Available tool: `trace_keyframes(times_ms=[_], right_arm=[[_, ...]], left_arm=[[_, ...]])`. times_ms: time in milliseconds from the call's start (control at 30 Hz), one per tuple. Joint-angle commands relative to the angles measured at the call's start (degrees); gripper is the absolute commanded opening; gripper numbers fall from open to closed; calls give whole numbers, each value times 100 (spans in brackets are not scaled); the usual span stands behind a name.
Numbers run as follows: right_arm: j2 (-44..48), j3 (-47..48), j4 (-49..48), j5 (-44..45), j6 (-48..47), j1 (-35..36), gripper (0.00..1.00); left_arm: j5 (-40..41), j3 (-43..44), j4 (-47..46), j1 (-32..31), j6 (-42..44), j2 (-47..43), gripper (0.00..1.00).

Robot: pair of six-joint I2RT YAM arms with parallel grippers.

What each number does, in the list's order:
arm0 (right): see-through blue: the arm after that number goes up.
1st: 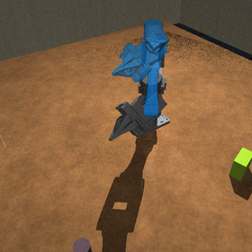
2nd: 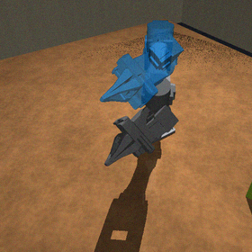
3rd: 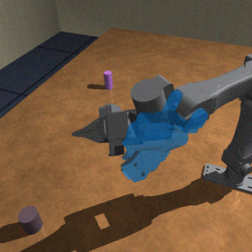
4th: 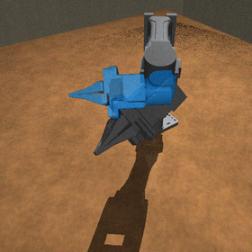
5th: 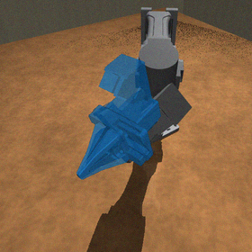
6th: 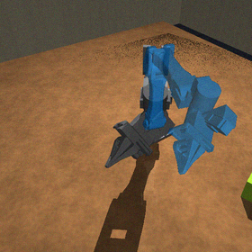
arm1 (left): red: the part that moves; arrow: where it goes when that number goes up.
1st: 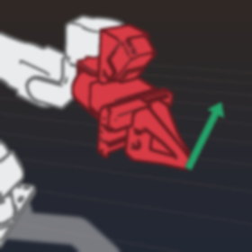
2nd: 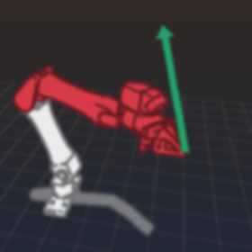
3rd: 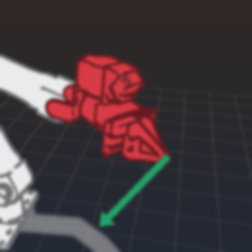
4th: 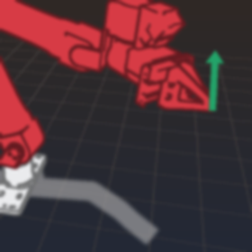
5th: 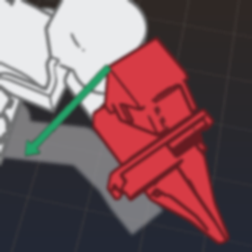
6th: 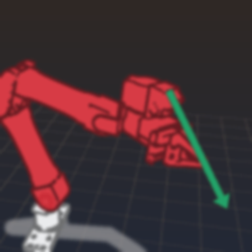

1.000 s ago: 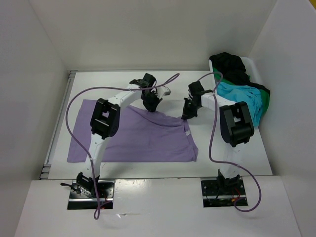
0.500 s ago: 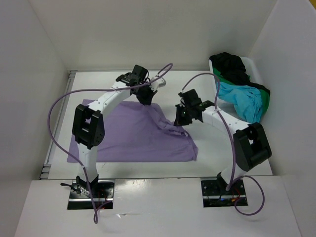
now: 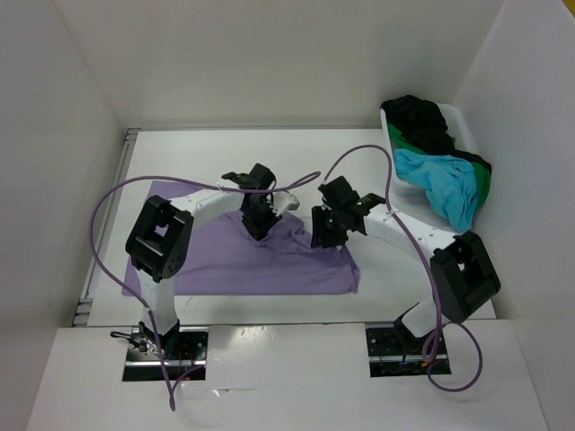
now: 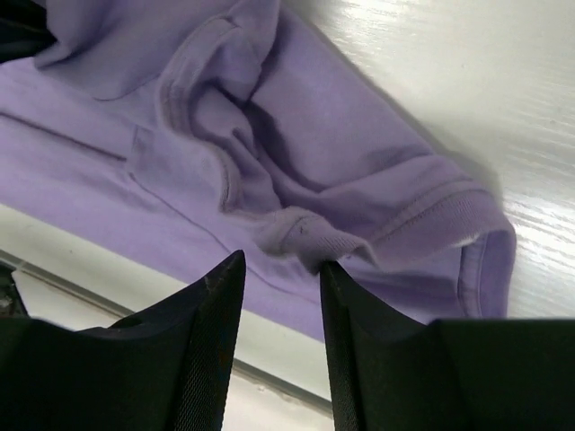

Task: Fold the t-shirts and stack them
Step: Grap the side of the flattened tshirt furthest away from the robot with both arms

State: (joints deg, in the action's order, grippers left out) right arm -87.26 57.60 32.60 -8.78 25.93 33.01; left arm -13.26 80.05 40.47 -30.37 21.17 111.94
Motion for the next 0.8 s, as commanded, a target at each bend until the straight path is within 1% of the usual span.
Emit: trace_keyframes(times_ms=[0, 33, 67, 100, 133, 200, 233, 267, 300, 333, 367, 433, 467, 533, 567, 600, 633, 667, 733, 767], right_arm=[[508, 382, 185, 191, 43, 38, 45], [570, 444, 185, 192, 43, 38, 45], [622, 566, 133, 279, 43, 38, 45], [675, 620, 37, 332, 43, 38, 46], [676, 681, -25, 411, 43, 38, 47], [466, 901, -201, 481, 43, 38, 47], [343, 1119, -254, 482, 43, -83, 47], [46, 1261, -254, 430, -26, -137, 47], [-114, 1584, -254, 429, -27, -207, 47], [-263, 1761, -254, 429, -97, -208, 47], [-395, 1928, -254, 429, -167, -208, 47], [-721, 2341, -254, 448, -228, -260, 49], [-852, 2474, -306, 360, -342, -382, 50], [-1467, 2921, -368, 140, -457, -436, 53], [-1747, 3132, -368, 35, -527, -436, 53], [-2316, 3595, -203, -53, -528, -436, 53], [-2843, 4052, -53, -167, -589, -436, 53], [-2849, 4257, -52, -168, -589, -367, 53], [-3469, 4618, 88, -168, -668, -279, 54], [-3638, 4767, 89, -64, -669, -226, 57]], left_arm=[[-2, -33, -144, -13, -51, -471, 28], [-2, -33, -144, -13, -51, -541, 37], [-2, -33, -144, 57, -130, -637, 44], [-2, 19, -144, 188, -209, -691, 55], [-2, 115, -144, 259, -210, -743, 59], [-54, 238, -144, 417, -289, -945, 63], [-54, 361, -197, 566, -350, -1016, 69], [-54, 432, -258, 637, -350, -1182, 71], [-54, 493, -259, 820, -463, -1253, 77], [-54, 572, -259, 927, -464, -1367, 80], [-54, 660, -259, 1049, -543, -1368, 86], [147, 889, -329, 1313, -710, -1421, 86], [331, 889, -468, 1671, -876, -1421, 86], [499, 889, -618, 2103, -1052, -1421, 86], [595, 889, -671, 2567, -1193, -1316, 86], [596, 889, -733, 2789, -1246, -1246, 86], [648, 942, -733, 3191, -1308, -1088, 86], [736, 942, -812, 3378, -1308, -1008, 86], [737, 942, -899, 3712, -1361, -772, 86], [824, 942, -1022, 3853, -1361, -701, 87]])
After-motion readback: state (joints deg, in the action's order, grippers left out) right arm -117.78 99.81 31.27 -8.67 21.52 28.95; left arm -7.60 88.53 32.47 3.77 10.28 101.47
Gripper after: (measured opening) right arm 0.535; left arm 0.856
